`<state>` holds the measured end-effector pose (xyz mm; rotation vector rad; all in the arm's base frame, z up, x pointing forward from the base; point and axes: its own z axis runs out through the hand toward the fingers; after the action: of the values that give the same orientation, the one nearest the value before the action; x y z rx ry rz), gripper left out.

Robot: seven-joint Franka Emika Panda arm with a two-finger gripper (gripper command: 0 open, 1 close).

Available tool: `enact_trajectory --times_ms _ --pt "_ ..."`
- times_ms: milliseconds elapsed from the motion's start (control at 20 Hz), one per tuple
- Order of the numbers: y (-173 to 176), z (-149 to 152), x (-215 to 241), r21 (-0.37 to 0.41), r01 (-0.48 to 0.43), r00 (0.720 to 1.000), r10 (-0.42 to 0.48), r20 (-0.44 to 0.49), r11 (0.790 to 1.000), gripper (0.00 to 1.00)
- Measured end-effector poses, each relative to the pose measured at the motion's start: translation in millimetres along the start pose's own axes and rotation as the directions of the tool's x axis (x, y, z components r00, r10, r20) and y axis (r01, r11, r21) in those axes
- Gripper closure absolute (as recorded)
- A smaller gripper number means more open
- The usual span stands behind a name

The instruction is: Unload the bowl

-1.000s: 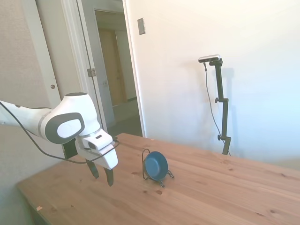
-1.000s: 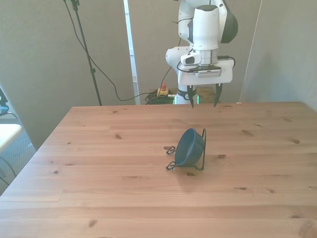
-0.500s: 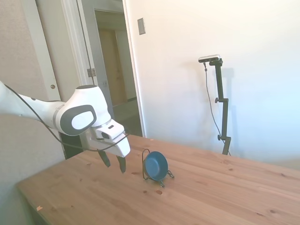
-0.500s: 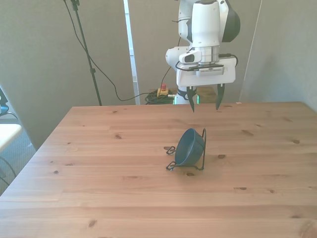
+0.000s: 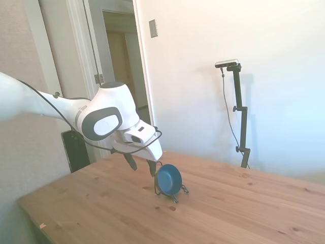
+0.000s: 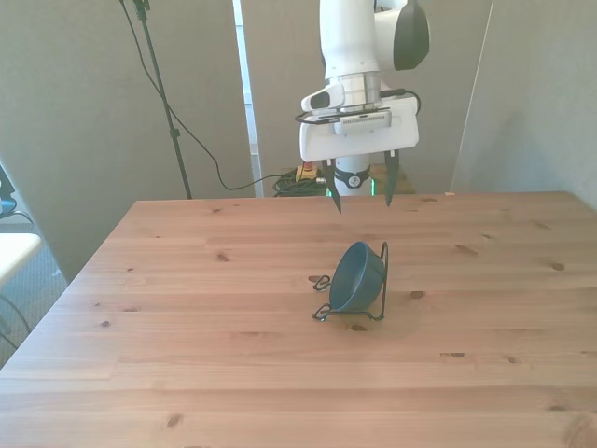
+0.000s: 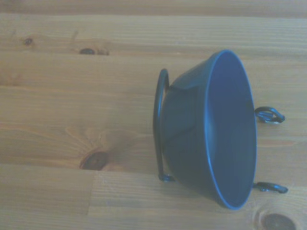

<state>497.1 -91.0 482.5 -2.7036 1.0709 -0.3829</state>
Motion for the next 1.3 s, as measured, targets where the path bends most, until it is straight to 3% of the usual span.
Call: enact_trajectory --times_ms 500,900,1300 --pt "2 34 46 0.064 0.057 0.997 -0.061 0.051 0.996 0.00" --pt "-5 55 52 0.179 0.148 0.983 -0.165 0.082 0.973 0.00" --pt "3 71 56 0.205 0.140 0.980 -0.165 0.111 0.969 0.00"
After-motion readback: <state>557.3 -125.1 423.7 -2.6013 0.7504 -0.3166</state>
